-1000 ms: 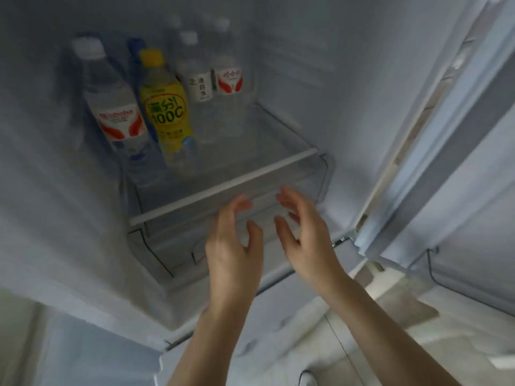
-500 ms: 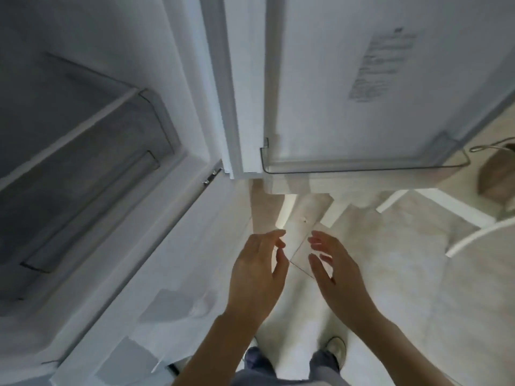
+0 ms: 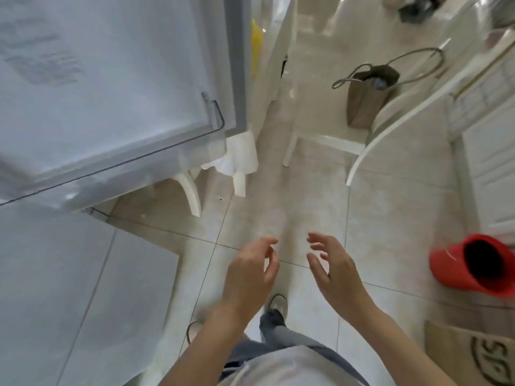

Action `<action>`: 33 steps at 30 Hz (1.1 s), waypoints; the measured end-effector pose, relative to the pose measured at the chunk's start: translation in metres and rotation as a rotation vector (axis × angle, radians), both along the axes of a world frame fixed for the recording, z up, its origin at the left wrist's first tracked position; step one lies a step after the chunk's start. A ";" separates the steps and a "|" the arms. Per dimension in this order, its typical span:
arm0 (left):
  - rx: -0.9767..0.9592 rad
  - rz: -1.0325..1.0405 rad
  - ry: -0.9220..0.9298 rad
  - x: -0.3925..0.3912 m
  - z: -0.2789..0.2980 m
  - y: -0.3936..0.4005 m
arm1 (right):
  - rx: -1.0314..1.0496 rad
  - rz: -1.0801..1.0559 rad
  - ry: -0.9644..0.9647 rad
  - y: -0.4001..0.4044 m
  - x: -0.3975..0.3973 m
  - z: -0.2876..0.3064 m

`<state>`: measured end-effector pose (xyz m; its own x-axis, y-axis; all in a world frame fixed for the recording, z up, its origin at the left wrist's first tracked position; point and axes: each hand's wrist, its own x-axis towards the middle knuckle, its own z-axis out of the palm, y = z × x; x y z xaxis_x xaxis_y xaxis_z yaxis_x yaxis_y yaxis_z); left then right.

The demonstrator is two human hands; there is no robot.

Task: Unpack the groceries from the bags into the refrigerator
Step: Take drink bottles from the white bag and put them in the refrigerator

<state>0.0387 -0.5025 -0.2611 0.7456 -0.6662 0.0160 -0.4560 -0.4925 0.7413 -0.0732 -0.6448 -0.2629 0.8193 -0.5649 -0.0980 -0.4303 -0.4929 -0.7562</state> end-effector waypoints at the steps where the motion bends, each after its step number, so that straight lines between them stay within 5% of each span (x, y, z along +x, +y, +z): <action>1: 0.011 -0.018 0.008 -0.004 -0.001 -0.014 | 0.004 -0.022 0.008 -0.014 -0.005 -0.001; 11: 0.114 0.004 0.131 0.039 -0.019 -0.105 | 0.056 -0.149 0.073 -0.111 0.007 -0.015; 26: 0.096 0.082 0.198 0.213 -0.013 -0.271 | -0.031 -0.023 0.070 -0.272 0.210 0.001; 33: 0.106 0.297 0.361 0.258 -0.025 -0.303 | -0.033 0.118 0.103 -0.346 0.285 -0.006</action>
<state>0.2972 -0.8058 -0.2861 0.8495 -0.4072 -0.3354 -0.0065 -0.6438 0.7652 0.2120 -0.9910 -0.2692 0.8666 -0.4698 -0.1679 -0.4425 -0.5684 -0.6936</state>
